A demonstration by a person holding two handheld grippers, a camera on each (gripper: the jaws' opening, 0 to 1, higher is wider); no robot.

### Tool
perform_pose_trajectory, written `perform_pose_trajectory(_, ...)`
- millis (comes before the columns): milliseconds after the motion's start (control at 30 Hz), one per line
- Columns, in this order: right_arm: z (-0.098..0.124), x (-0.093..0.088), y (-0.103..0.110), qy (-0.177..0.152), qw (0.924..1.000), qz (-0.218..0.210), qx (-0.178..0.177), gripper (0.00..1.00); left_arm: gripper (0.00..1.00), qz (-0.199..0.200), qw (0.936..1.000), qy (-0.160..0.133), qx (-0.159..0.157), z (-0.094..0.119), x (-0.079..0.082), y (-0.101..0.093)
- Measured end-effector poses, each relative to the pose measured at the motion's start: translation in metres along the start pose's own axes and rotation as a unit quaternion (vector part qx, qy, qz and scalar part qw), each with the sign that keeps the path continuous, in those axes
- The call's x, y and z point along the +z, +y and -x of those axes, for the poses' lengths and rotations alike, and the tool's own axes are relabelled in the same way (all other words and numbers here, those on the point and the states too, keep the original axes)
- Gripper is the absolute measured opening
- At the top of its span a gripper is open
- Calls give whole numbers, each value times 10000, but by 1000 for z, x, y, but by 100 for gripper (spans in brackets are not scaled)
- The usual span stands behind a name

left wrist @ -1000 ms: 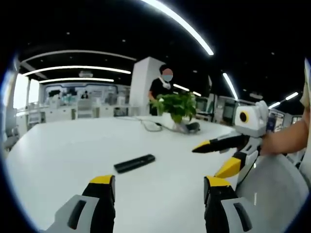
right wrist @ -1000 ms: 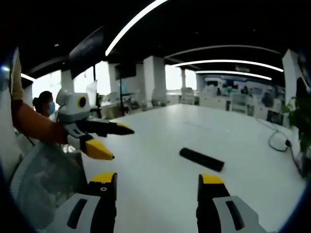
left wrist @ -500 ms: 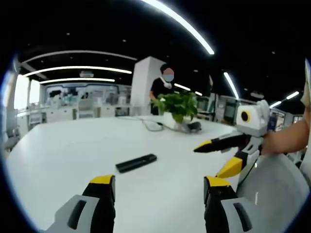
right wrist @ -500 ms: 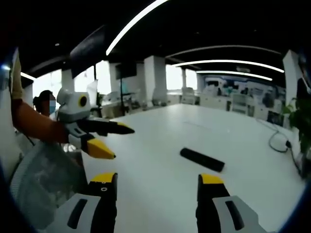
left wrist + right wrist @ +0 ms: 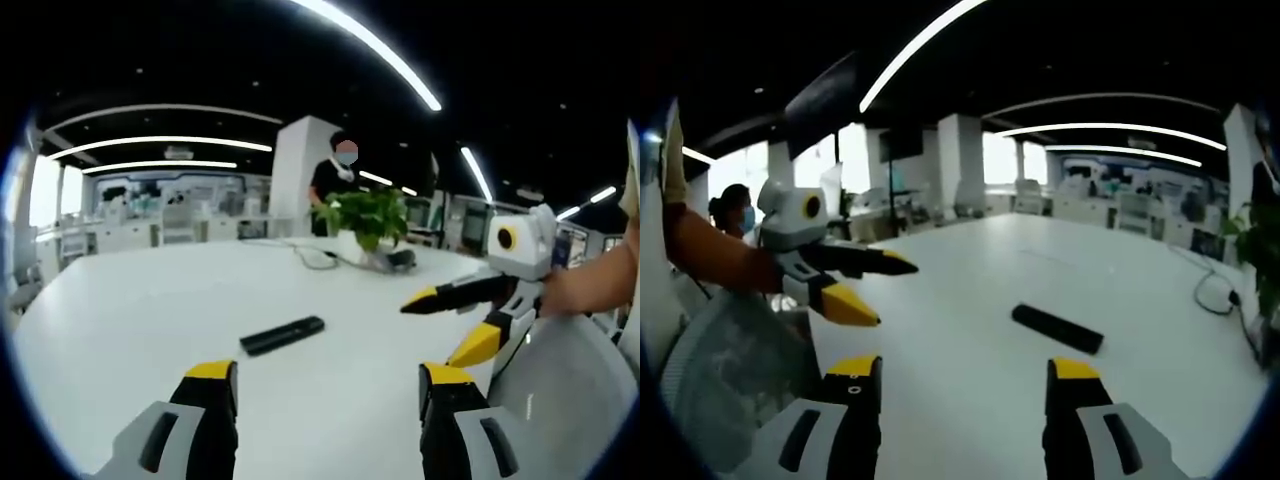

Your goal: Press the specified remote control buttons in sequence, fully releasing each button before pressing the next.

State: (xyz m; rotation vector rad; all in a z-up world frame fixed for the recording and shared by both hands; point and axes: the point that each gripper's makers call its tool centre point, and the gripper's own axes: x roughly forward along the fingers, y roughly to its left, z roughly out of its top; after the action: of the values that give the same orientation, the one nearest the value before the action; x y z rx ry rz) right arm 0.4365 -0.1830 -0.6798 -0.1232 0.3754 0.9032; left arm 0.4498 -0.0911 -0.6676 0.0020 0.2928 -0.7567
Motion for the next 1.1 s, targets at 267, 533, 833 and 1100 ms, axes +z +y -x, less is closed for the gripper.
perform_pose_trajectory(267,0,0,0,-2,10000,3,-1,64,75,-1,10000,44,8,0,-3,2)
perform_pose_trajectory(533,0,0,1,3,10000,-13,14,63,75,-5,10000,66,-30,-1,-5,2)
perform_pose_trajectory(833,0,4,1,-55,10000,-34,45,63,74,0,9999,78,-78,-2,-5,0)
perform_pose_trajectory(1100,3,11,-5,-163,9998,-109,1,62,74,31,10000,-25,-67,-3,4,1)
